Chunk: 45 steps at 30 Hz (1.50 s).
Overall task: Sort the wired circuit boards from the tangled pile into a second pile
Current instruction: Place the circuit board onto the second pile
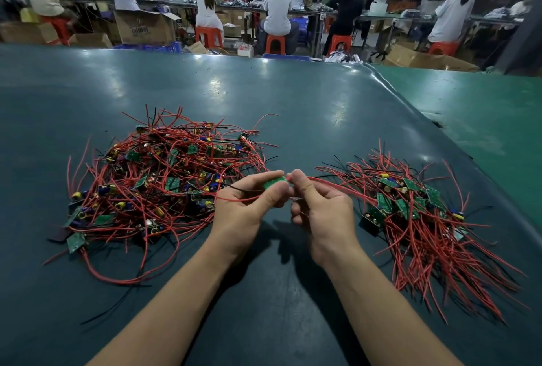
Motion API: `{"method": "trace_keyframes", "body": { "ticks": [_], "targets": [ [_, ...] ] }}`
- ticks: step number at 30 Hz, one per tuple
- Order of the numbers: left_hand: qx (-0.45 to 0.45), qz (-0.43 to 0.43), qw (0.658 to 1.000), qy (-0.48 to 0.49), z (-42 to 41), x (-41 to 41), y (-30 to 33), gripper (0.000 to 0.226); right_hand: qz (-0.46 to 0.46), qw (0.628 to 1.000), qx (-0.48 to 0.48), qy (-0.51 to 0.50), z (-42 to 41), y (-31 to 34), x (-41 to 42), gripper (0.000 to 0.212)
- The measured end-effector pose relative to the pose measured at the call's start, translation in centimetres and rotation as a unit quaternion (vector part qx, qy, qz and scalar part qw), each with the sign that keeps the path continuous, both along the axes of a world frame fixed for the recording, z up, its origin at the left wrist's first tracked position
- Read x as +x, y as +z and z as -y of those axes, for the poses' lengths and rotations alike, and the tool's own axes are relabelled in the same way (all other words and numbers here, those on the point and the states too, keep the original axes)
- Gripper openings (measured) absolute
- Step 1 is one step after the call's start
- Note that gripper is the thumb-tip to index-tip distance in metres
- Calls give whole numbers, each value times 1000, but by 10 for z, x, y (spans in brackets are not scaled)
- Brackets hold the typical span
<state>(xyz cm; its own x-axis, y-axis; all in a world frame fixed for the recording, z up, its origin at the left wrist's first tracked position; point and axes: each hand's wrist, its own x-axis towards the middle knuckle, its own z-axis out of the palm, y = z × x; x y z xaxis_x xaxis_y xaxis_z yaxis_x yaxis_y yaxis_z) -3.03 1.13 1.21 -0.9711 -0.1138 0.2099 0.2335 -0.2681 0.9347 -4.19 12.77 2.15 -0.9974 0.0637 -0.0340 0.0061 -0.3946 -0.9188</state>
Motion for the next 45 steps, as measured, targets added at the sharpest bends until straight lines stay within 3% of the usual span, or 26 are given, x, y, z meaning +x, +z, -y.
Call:
{"method": "trace_keyframes", "body": {
  "ticks": [5, 8, 13, 17, 21, 28, 33, 39, 43, 45],
  "targets": [
    [-107, -32, 994, 15, -1, 4, 3, 22, 39, 999, 1, 18, -6, -3, -5, 21],
    [-107, -31, 993, 32, -2, 6, 4, 20, 19, 1000, 21, -12, -13, 2, -11, 23],
    [-99, -32, 994, 21, -5, 9, 7, 18, 13, 993, -25, -111, -34, 7, -20, 25],
    [-93, -41, 995, 5, -4, 11, 7, 19, 37, 991, -80, -103, -35, 8, -23, 44],
    [-108, -50, 993, -19, -4, 14, 8, 26, 68, 986, -111, -99, -37, 8, -26, 38],
    [-97, -54, 994, 5, 3, 12, 10, 29, 1, 992, -11, -128, -41, 3, -24, 26],
    [-99, -51, 994, -21, 3, 12, 7, 26, 44, 980, -92, -171, -46, 11, -26, 43],
    [-78, -61, 995, -13, 2, 9, 3, 16, 75, 977, -173, -98, -48, 12, -22, 62],
    [112, -19, 992, 48, 7, -1, 6, 16, -32, 998, -23, 54, -31, 13, -10, 71],
    [96, -18, 994, 43, 11, -2, 6, 20, -104, 980, 97, 139, -16, 8, -1, 62]
  ]
}}
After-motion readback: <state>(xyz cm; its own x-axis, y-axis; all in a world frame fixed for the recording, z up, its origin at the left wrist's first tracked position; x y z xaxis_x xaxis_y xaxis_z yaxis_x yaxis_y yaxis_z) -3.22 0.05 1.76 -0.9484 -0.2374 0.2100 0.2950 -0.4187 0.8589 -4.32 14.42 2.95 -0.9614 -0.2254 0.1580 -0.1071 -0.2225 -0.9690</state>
